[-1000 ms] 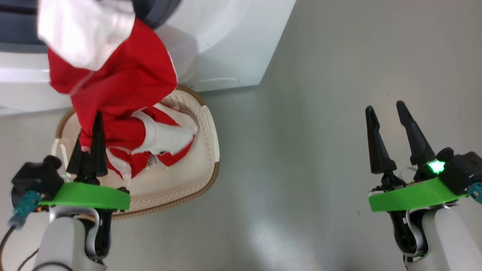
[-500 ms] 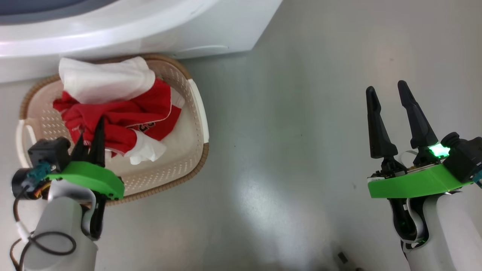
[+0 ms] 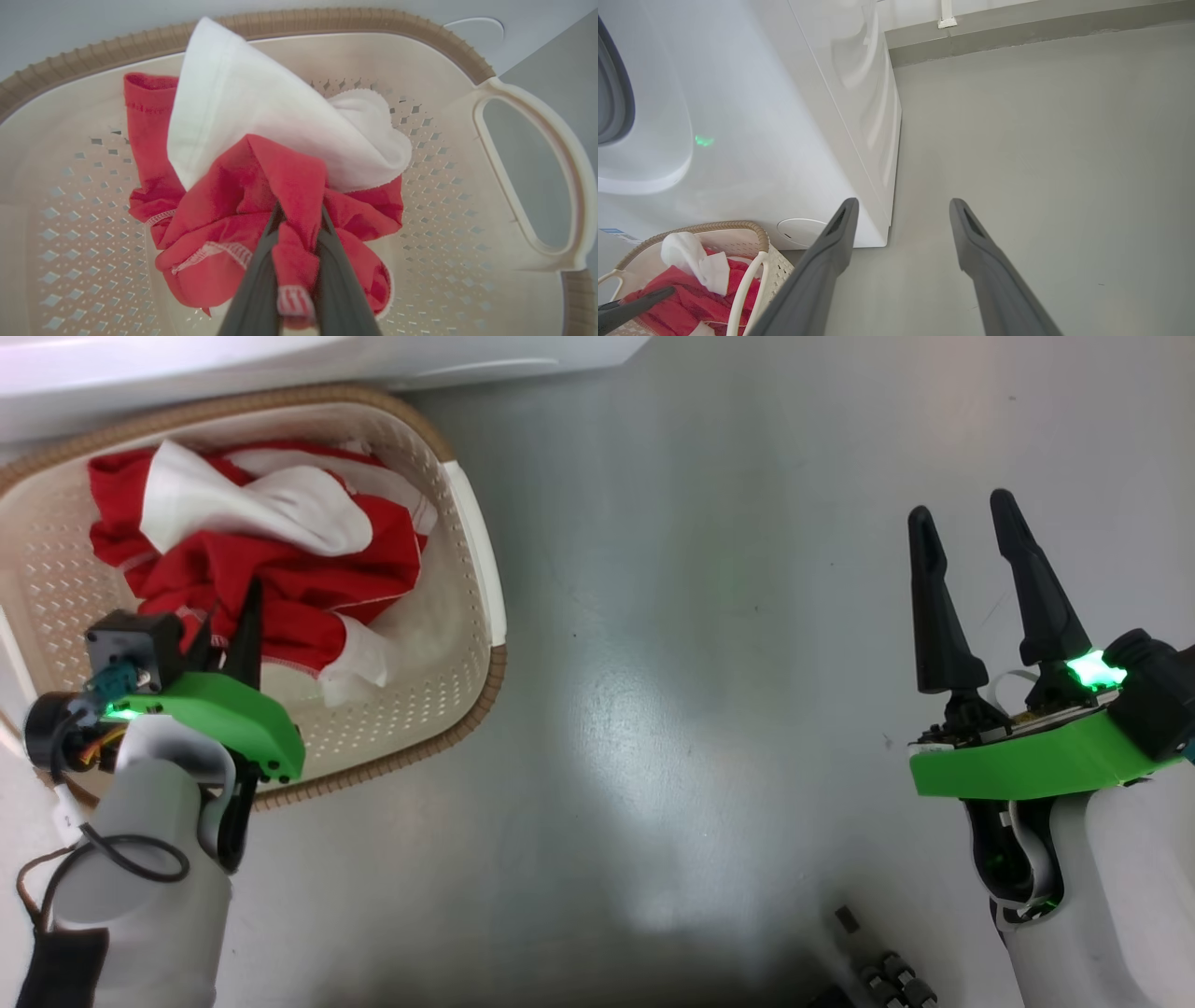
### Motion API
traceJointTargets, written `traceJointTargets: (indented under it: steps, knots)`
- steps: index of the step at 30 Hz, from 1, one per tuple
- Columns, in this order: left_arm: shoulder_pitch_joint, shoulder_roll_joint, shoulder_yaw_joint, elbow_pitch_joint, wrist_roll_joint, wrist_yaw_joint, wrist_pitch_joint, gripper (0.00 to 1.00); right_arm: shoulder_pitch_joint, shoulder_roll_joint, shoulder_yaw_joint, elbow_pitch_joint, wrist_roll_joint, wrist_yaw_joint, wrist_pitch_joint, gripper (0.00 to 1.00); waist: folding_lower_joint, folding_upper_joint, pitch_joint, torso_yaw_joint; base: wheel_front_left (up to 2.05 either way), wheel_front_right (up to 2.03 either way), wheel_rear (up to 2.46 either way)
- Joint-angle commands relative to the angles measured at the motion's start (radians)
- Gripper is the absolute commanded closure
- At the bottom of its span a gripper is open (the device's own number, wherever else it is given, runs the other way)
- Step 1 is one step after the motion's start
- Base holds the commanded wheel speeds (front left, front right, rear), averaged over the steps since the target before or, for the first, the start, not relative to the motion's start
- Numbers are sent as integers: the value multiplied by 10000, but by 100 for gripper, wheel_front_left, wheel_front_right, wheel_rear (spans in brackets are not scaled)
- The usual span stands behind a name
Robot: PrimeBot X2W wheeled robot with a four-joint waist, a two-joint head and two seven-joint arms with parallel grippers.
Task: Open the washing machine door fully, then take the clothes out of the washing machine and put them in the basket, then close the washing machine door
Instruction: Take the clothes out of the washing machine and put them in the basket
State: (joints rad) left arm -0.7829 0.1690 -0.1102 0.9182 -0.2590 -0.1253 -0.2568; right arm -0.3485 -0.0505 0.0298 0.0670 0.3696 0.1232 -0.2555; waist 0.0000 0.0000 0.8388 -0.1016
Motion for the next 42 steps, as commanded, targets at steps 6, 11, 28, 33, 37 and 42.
traceJointTargets:
  steps: [6, 11, 28, 33, 37, 42]
  knots:
    - [-163, 605, -98, 445, -249, -54, -49, 100, 129, 3, 331, -291, 61, 75, -63, 0, 0, 0, 327, -107, 0, 0, 0]
    - [-306, 713, -194, 637, -400, -54, -49, 67, 144, 3, 324, -279, 65, 75, -63, 0, 0, 0, 276, -153, 0, 0, 0]
    - [850, 569, 257, 61, -549, -54, -49, 0, 313, 3, 323, 205, -190, 75, -63, 0, 0, 0, -1787, 66, 0, 0, 0]
    - [1491, 461, 419, -871, -563, -54, -49, 0, 556, 3, 245, 448, -328, 75, -63, 0, 0, 0, -2787, 254, 0, 0, 0]
    - [1975, 419, 528, -1638, -548, -54, -49, 0, 756, 3, 166, 615, -436, 75, -63, 0, 0, 0, -3425, 402, 0, 0, 0]
    - [2677, 274, 781, -2555, -470, -54, -49, 0, 1095, 3, 5, 765, -532, 75, -63, 0, 0, 0, -4250, 570, 0, 0, 0]
